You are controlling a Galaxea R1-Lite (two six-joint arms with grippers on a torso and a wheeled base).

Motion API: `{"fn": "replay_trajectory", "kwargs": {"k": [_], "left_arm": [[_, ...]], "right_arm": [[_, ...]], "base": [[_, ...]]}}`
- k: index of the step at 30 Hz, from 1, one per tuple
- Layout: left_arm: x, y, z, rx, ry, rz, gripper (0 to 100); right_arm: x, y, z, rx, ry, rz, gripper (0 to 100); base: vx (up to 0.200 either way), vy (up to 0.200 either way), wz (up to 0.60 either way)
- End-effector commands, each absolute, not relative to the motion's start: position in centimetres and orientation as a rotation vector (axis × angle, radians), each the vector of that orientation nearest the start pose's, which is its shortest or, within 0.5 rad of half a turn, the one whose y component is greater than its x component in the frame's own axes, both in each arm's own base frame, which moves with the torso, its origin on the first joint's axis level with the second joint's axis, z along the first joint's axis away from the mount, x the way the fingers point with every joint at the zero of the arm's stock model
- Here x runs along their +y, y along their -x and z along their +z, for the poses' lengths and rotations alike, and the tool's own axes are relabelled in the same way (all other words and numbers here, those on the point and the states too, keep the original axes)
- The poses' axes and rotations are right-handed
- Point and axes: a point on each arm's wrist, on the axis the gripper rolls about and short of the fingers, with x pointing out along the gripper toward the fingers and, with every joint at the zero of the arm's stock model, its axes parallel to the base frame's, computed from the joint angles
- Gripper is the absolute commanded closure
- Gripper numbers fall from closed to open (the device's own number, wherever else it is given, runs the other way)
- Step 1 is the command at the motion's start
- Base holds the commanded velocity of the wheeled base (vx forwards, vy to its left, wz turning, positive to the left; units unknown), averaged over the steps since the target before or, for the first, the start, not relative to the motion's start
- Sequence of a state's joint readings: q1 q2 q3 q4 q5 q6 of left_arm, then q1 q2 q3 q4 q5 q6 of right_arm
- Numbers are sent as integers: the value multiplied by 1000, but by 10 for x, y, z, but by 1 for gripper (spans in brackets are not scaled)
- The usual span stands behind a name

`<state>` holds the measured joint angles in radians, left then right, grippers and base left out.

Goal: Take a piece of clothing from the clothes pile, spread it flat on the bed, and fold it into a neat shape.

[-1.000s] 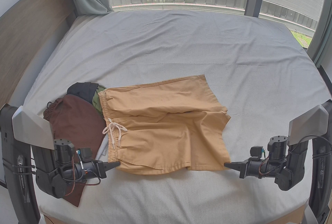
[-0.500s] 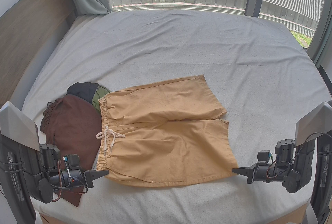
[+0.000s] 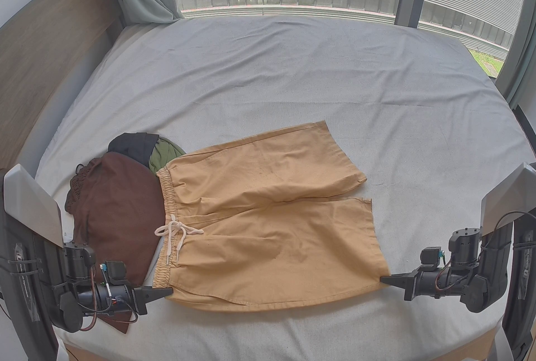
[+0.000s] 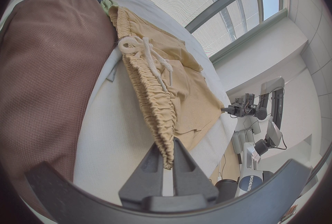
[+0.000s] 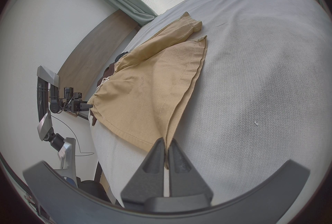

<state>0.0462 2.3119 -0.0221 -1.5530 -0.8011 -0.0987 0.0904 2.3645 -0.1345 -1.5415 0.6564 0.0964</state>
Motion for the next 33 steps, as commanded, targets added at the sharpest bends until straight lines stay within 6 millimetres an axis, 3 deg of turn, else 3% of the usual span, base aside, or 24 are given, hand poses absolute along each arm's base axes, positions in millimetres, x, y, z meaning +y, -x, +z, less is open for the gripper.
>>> {"fn": "replay_trajectory", "kwargs": {"k": [1,4,5,33], "left_arm": [[-5,-215,-27,736,413,-686,100],[-5,-215,-29,743,419,-692,100],[-5,-215,-30,746,421,-691,0],[-4,-230,-53,769,429,-686,0]], "right_arm": [[36,-239,-37,717,-285,684,100],[35,-239,-38,722,-286,682,100],[36,-239,-38,722,-286,685,0],[38,-241,-39,716,-283,693,0]], "base": [[0,0,0],[0,0,0],[0,0,0],[0,0,0]]}}
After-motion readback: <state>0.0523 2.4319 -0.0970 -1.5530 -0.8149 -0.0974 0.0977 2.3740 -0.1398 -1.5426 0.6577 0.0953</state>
